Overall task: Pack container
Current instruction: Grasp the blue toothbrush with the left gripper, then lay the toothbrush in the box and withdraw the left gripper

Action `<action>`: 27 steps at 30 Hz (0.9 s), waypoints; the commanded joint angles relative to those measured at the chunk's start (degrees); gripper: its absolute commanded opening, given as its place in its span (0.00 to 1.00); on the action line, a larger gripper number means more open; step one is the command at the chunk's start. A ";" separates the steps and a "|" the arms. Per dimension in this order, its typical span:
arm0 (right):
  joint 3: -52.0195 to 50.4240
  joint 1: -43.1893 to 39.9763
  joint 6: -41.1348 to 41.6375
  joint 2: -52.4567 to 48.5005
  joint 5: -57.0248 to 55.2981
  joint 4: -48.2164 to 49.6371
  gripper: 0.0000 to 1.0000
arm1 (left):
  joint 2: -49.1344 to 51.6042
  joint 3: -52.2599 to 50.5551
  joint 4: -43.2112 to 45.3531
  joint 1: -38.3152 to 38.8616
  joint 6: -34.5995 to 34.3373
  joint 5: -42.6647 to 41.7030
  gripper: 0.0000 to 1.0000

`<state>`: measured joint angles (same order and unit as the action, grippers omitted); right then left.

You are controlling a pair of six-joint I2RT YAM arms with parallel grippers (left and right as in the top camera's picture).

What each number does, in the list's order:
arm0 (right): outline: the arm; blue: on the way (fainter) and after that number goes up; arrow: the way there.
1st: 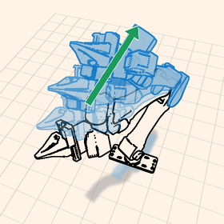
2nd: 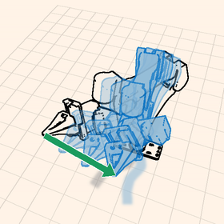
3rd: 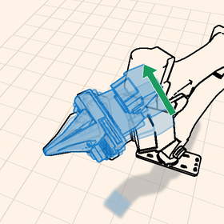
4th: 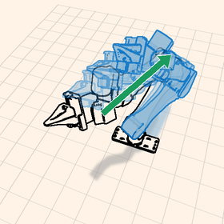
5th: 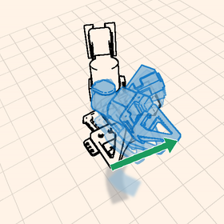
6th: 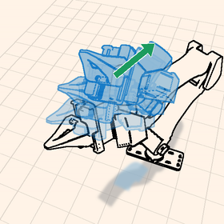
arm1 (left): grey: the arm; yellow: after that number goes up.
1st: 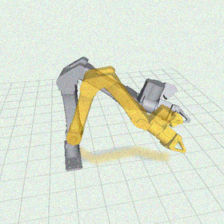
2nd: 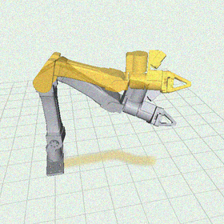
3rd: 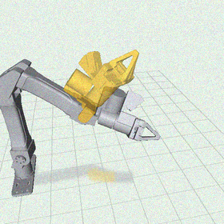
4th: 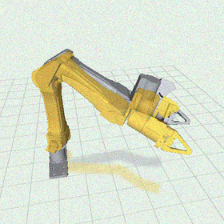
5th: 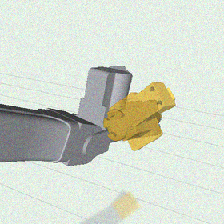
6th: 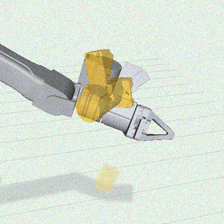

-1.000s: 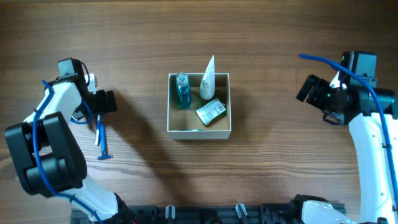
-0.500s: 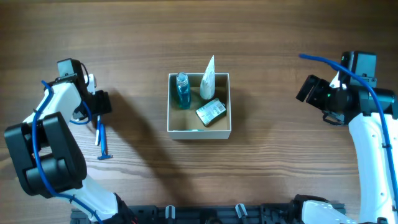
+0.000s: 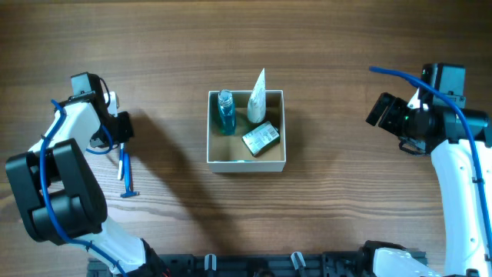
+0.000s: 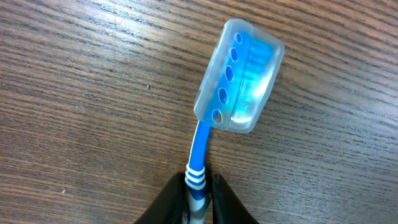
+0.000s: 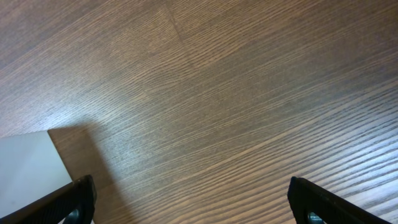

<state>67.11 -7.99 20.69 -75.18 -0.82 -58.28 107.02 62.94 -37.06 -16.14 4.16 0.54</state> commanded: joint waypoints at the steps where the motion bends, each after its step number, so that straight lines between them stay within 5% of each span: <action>1: -0.07 -0.24 0.39 -0.37 0.92 -0.04 1.00 | 1.09 -1.90 -0.35 -0.11 0.04 -1.51 0.11; 3: -0.07 -0.24 0.39 -0.37 0.92 -0.07 1.00 | 1.09 -1.79 -0.33 -0.11 0.04 -1.51 0.04; 10: -0.07 -0.24 0.33 -0.37 0.92 0.09 1.00 | 0.15 0.22 -0.57 -0.11 0.04 -0.46 0.04; 18: -0.07 -0.24 0.35 -0.37 0.92 -0.07 1.00 | -14.29 12.13 -10.49 3.45 0.07 -1.53 0.04; 25: -0.07 -0.24 0.42 -0.37 0.94 0.00 1.00 | -29.64 16.92 -18.88 22.51 -0.33 -1.62 0.04; 27: -0.07 -0.24 0.37 -0.37 0.92 0.02 1.00 | -30.45 16.92 -23.06 30.97 7.91 -3.93 0.04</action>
<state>67.11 -7.99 20.69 -75.18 -0.40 -58.30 77.08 79.94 -55.92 5.15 4.01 0.05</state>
